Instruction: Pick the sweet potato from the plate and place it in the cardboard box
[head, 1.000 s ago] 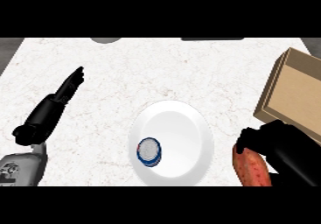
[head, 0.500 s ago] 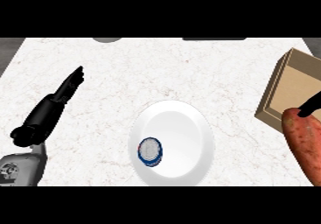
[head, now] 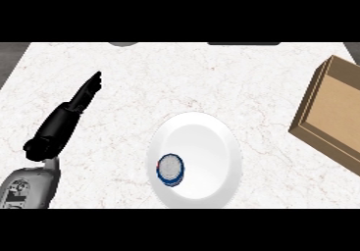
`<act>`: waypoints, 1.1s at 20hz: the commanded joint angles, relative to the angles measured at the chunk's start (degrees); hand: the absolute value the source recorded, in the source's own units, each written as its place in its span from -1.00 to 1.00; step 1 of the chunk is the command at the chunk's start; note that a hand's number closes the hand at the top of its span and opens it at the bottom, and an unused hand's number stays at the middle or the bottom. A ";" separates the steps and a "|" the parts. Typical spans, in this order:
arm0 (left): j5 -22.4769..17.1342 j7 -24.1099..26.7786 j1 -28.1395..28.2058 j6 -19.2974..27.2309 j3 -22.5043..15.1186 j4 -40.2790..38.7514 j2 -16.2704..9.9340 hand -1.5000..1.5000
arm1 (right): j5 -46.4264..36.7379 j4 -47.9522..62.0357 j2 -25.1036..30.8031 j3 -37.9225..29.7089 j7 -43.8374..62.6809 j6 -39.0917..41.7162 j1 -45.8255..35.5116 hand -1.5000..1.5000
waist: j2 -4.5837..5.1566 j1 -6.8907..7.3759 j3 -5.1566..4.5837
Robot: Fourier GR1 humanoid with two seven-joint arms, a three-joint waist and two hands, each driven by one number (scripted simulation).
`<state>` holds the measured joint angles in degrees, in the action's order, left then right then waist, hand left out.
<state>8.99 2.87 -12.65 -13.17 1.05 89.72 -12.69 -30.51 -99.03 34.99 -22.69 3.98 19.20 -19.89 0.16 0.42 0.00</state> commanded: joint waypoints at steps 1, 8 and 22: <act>-1.64 2.00 0.51 -2.38 1.62 -0.60 -1.75 0.00 | -5.89 13.67 4.17 2.36 -6.59 -2.41 -3.23 1.00 | 0.25 0.89 0.02; -1.80 -0.64 -1.33 -2.51 1.68 -0.67 -1.47 0.00 | -5.96 30.50 14.57 4.49 -13.48 9.51 -4.36 1.00 | 0.21 0.78 0.05; -0.72 5.64 0.45 -2.59 2.22 -3.99 -1.28 0.00 | -13.70 59.87 19.52 13.82 -40.90 12.01 -14.59 -1.00 | 0.43 1.28 0.06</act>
<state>8.86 4.63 -12.96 -14.81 1.83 88.63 -12.97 -43.82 -43.58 55.43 -10.62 -30.71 29.85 -31.14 0.58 1.80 0.11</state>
